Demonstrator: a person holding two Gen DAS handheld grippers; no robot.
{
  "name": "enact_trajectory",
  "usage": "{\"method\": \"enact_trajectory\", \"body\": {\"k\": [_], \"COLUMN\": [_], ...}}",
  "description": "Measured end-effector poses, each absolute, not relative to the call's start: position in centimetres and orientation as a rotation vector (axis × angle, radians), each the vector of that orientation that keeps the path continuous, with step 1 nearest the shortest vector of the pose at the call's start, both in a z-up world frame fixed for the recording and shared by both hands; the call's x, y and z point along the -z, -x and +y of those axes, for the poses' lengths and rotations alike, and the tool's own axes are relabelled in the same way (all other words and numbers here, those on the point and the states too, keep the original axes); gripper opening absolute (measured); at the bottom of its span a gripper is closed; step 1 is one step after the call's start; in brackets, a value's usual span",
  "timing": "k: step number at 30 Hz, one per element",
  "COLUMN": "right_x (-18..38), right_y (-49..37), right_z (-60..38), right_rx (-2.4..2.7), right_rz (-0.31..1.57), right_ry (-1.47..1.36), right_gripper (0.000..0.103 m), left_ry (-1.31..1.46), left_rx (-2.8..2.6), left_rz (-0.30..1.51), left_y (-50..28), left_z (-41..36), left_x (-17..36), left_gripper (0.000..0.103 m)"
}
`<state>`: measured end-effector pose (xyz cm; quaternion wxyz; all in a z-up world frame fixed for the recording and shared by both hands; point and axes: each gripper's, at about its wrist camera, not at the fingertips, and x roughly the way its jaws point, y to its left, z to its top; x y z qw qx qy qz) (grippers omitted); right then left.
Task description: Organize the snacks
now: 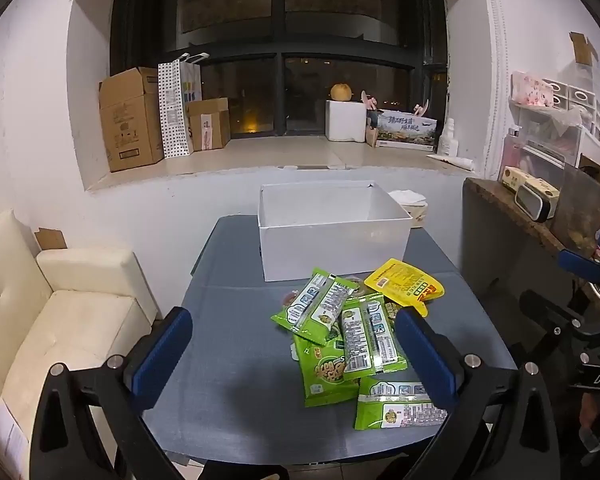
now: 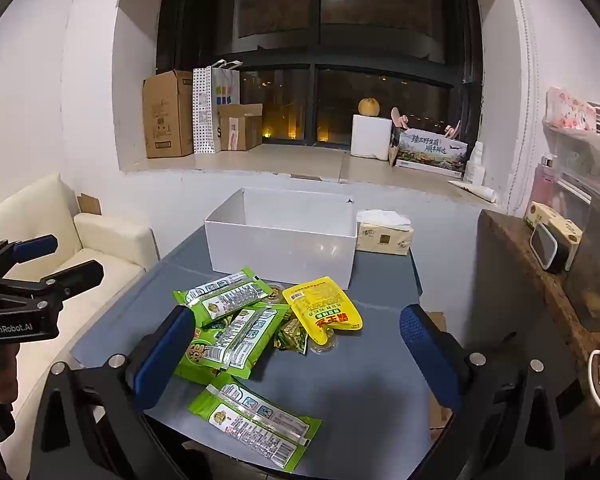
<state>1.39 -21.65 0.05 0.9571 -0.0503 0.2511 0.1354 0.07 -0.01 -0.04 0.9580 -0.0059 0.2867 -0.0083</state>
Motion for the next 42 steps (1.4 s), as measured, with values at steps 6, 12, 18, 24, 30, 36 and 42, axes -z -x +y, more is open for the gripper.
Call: {"method": "enact_trajectory", "body": {"k": [6,12,18,24,30,36,42], "right_x": [-0.1,-0.7,-0.2,-0.1,0.0,0.0,0.1], "right_y": [-1.3,-0.9,-1.0,-0.9,-1.0,-1.0,-1.0], "right_z": [-21.8,-21.7,-21.8,-21.9,-22.0,-22.0,-21.9], "right_rx": [-0.272,-0.278,-0.278,-0.274,-0.276,-0.276,-0.277], "right_rz": [0.508,0.504,0.501,0.504,0.507,0.507,0.506], "right_ry": [0.104,0.107,0.106,0.105,0.102,0.102,0.103], "right_gripper": [0.103,0.103,0.103,0.103,0.103,0.103,0.103], "left_ry": [0.008,-0.012,-0.009,-0.008,-0.008,-0.008,-0.007], "left_rx": [0.026,0.017,0.019,0.023,0.028,0.028,0.029], "left_rz": [0.568,0.554,0.556,0.562,0.567,0.567,0.567], "left_y": [-0.3,0.4,0.7,0.6,0.5,0.5,0.5], "left_z": [0.1,-0.7,-0.8,-0.8,-0.7,-0.8,-0.8], "left_x": [0.2,-0.3,-0.3,-0.5,-0.5,-0.5,-0.5], "left_gripper": [0.103,0.103,0.103,0.103,0.103,0.103,0.103]}}
